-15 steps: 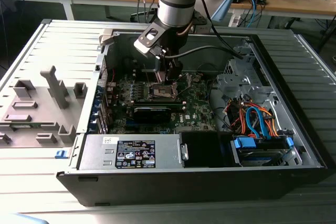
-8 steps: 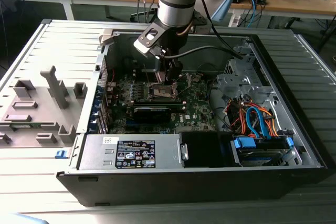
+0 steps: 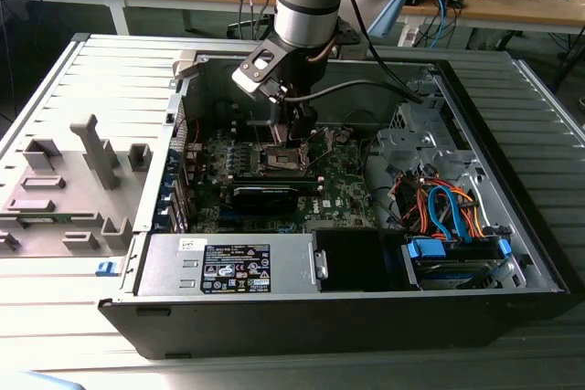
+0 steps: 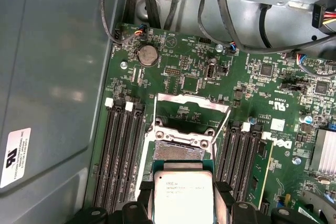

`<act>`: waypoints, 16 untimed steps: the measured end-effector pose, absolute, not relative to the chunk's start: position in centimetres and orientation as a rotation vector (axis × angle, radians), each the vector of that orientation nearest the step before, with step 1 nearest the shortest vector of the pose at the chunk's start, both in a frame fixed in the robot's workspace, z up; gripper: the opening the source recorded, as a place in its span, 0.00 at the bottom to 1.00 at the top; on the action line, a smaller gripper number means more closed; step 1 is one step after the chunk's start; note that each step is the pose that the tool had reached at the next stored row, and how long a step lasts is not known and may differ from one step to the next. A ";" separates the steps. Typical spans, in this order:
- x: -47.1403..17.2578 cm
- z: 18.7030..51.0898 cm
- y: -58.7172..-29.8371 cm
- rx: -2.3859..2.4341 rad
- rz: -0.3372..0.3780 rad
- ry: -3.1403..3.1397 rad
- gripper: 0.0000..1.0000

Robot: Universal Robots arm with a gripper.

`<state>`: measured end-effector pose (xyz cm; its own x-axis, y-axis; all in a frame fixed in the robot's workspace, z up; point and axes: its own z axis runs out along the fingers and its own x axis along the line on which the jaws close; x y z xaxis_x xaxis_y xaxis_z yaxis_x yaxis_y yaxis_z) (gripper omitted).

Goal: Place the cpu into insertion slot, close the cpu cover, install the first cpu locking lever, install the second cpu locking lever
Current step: 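Place the cpu into insertion slot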

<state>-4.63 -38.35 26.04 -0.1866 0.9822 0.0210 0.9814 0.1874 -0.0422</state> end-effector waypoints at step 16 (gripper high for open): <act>-4.6 26.0 -38.4 -2.006 0.029 -2.361 0.55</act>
